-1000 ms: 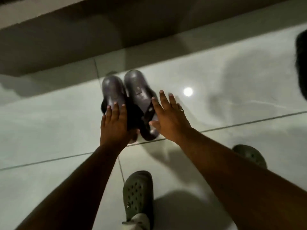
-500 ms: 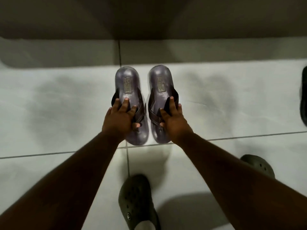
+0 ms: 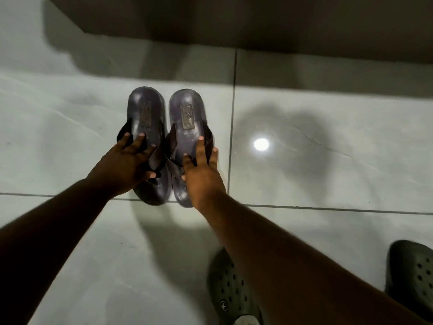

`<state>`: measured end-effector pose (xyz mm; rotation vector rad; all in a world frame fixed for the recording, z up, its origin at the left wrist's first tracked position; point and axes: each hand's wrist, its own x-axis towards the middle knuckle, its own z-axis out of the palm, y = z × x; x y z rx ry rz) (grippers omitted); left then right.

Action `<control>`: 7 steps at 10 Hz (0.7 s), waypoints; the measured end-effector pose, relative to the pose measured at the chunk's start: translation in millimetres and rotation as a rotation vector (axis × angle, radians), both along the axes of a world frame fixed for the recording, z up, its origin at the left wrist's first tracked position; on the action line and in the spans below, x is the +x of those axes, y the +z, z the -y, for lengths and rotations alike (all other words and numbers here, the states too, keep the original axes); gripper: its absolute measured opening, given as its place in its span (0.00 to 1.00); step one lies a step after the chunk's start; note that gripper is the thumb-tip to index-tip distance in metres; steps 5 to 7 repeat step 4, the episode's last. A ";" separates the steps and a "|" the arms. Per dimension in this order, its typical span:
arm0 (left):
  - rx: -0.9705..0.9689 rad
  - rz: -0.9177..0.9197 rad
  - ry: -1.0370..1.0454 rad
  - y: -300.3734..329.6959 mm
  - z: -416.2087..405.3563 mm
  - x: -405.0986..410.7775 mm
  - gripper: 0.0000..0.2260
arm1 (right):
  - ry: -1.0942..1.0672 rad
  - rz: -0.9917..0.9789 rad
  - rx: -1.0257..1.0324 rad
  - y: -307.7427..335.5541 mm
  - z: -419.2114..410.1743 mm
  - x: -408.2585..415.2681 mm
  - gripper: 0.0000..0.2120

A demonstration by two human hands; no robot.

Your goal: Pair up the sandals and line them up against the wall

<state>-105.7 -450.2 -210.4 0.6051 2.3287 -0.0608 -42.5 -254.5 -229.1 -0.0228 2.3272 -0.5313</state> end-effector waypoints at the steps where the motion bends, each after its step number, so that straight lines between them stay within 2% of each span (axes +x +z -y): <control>1: -0.035 -0.008 0.004 -22.9 23.9 11.2 0.35 | 0.019 0.027 0.050 -1.4 13.1 -0.2 0.34; 2: -0.008 -0.013 0.024 -20.0 25.8 8.0 0.35 | 0.021 0.008 0.031 7.1 14.9 -2.7 0.35; 3: -0.043 -0.102 0.173 3.6 9.3 20.7 0.39 | -0.069 -0.063 -0.041 27.4 -4.8 2.6 0.36; 4: 0.030 -0.164 0.198 25.1 -12.9 41.5 0.43 | -0.117 -0.074 -0.069 50.8 -40.1 14.2 0.38; 7: 0.030 -0.164 0.198 25.1 -12.9 41.5 0.43 | -0.117 -0.074 -0.069 50.8 -40.1 14.2 0.38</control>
